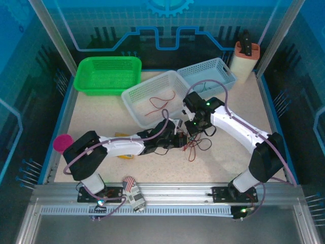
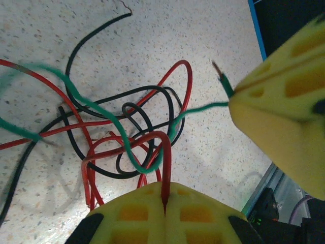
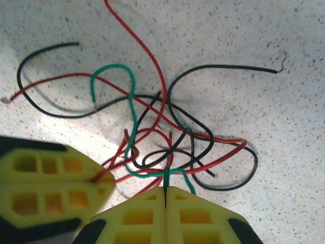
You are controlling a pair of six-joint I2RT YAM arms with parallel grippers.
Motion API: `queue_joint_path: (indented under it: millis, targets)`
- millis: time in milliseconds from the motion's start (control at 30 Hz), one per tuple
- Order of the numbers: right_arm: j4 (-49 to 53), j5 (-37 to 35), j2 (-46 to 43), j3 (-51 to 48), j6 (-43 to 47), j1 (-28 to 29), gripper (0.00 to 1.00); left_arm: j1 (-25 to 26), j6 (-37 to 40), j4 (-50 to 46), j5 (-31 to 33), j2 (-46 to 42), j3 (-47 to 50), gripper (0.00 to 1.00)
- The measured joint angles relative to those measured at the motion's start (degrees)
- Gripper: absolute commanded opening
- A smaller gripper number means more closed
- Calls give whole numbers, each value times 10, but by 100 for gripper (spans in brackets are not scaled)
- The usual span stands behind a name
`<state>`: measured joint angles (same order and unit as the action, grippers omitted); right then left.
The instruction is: Untangle the cables
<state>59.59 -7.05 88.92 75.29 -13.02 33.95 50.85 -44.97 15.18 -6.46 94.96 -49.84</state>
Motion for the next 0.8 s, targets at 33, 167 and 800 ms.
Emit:
queue_joint_path:
  millis: [33,167,800]
  targets:
    - [4,0,0,-2,2,0,0,-4,0,3,-1,-3,5,0]
    - [14,0,-6,-7,4,0,0,-16,0,6,-4,-7,15,0]
    - [65,31,-79,-7,24,-26,0,-27,-2,36,-24,-15,56,0]
